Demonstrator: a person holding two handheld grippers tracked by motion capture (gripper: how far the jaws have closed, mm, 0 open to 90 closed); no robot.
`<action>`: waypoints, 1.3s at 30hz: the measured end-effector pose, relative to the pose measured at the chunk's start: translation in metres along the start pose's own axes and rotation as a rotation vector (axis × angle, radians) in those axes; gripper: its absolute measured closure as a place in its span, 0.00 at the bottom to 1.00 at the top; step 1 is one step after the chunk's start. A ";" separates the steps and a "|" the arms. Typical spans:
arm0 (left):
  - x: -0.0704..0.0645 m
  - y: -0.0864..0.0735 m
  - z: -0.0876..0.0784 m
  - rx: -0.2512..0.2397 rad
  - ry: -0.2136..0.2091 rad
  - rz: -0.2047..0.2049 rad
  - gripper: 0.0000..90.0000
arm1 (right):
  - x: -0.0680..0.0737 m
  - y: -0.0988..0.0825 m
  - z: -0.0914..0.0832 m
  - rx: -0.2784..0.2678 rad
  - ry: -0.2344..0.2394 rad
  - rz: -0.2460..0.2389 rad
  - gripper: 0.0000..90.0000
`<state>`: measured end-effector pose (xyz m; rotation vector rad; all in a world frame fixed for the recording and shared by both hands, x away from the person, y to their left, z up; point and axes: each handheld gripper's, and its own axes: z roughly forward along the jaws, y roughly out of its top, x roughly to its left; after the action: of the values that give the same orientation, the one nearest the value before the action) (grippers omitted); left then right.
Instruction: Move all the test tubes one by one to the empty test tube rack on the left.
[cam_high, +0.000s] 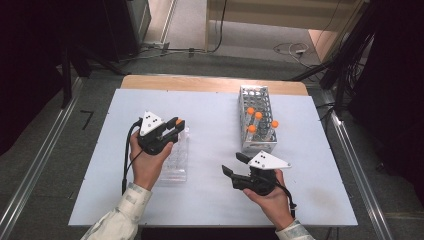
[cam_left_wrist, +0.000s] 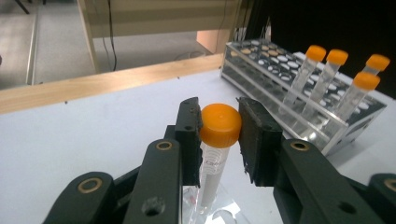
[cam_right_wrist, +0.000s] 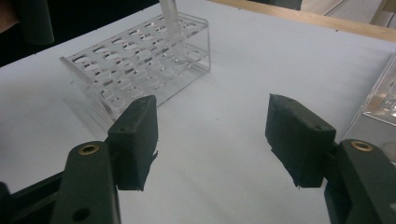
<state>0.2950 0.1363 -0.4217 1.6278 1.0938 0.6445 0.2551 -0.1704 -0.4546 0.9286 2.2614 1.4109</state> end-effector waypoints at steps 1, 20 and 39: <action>0.000 -0.002 0.001 0.007 0.003 0.007 0.78 | 0.000 0.000 0.000 0.001 0.000 0.000 0.37; -0.003 -0.003 0.006 0.039 0.021 0.028 0.78 | 0.000 -0.001 0.001 0.003 0.003 -0.001 0.37; 0.000 -0.006 -0.010 0.026 -0.058 -0.078 0.39 | -0.011 -0.003 -0.003 0.000 -0.038 0.018 0.37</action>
<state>0.2849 0.1410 -0.4244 1.6076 1.1212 0.5309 0.2606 -0.1805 -0.4565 0.9697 2.2303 1.3888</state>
